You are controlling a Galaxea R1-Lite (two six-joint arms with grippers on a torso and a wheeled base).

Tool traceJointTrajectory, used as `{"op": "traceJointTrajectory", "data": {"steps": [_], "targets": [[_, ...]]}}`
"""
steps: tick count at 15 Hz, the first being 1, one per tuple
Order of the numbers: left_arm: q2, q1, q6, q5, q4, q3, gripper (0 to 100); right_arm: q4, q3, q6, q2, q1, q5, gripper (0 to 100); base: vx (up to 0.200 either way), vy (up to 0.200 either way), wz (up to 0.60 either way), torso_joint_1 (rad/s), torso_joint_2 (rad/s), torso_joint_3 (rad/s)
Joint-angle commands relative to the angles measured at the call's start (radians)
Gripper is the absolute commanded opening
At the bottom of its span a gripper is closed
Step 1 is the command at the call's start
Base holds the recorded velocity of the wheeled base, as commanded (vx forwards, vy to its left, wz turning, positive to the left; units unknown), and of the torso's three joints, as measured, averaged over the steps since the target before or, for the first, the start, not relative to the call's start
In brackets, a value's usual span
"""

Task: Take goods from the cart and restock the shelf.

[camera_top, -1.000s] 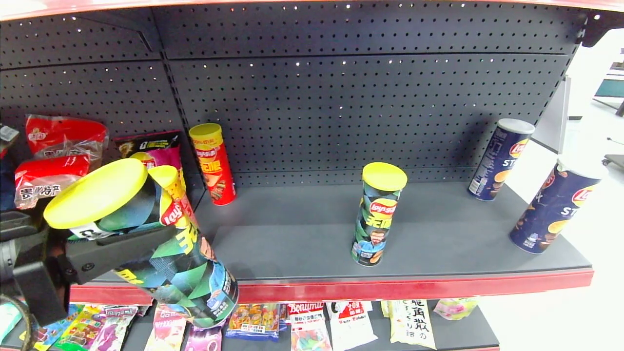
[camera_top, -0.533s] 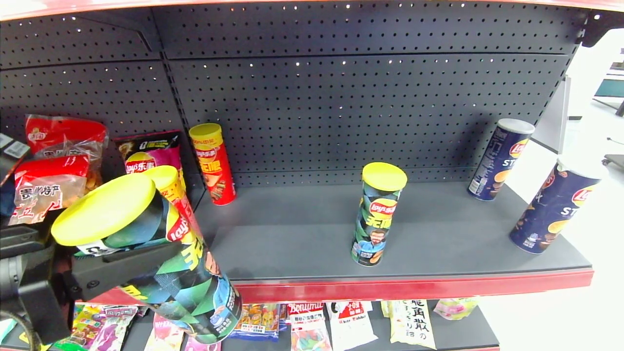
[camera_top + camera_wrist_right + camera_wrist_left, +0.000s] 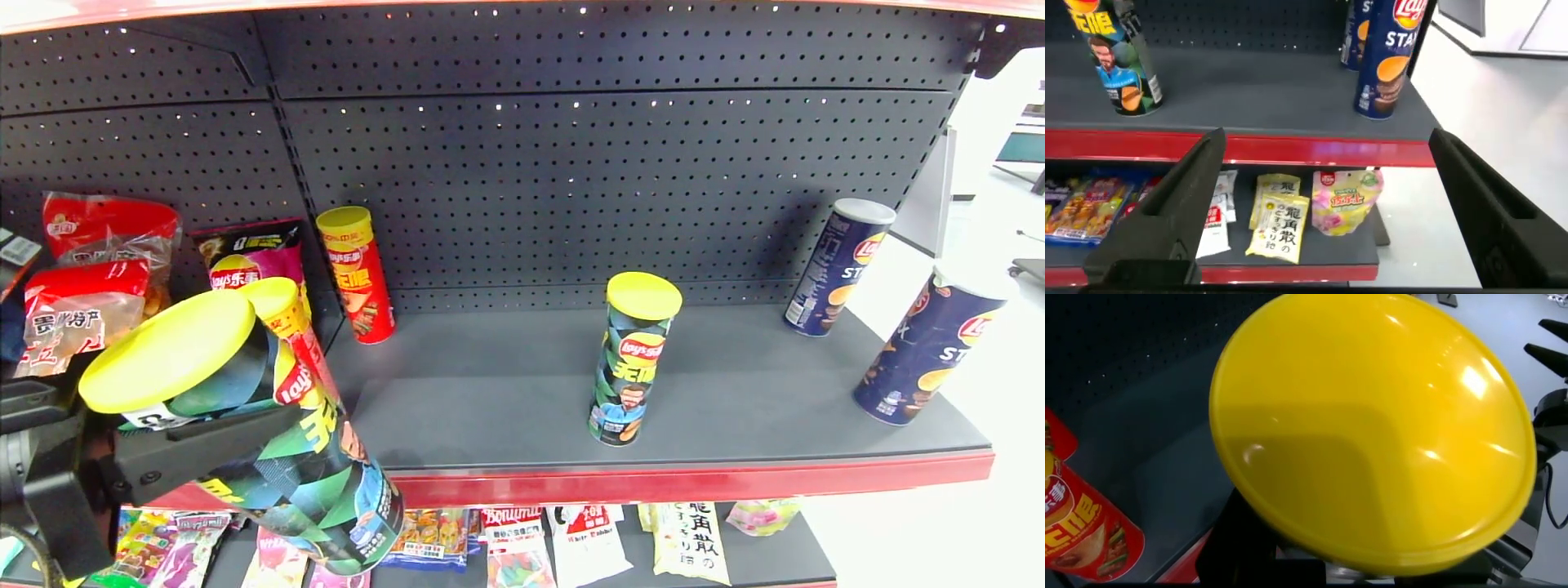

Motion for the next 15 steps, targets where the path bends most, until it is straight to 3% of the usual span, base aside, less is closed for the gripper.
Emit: {"op": "traceJointTrajectory", "data": {"steps": [1, 10, 13, 15], "targets": [[0.002, 0.0, -0.001, 0.002, -0.001, -0.008, 0, -0.007, 0.029, 0.001, -0.004, 0.001, 0.012, 100, 0.0, 0.0, 0.0, 0.0, 0.0, 0.0], [0.022, -0.002, 0.003, -0.003, -0.001, -0.008, 0, -0.005, 0.029, -0.003, -0.004, 0.001, 0.018, 100, 0.0, 0.0, 0.0, 0.0, 0.0, 0.0], [0.028, -0.002, 0.003, -0.003, -0.002, -0.011, 0, -0.005, 0.029, -0.005, -0.004, 0.001, 0.017, 100, 0.0, 0.0, -0.6, 0.001, 0.0, 0.002], [0.028, 0.0, 0.003, -0.003, -0.002, -0.011, 0, -0.005, 0.029, -0.005, -0.004, 0.001, 0.023, 100, 0.0, 0.0, 0.0, 0.0, 0.0, 0.0]]}}
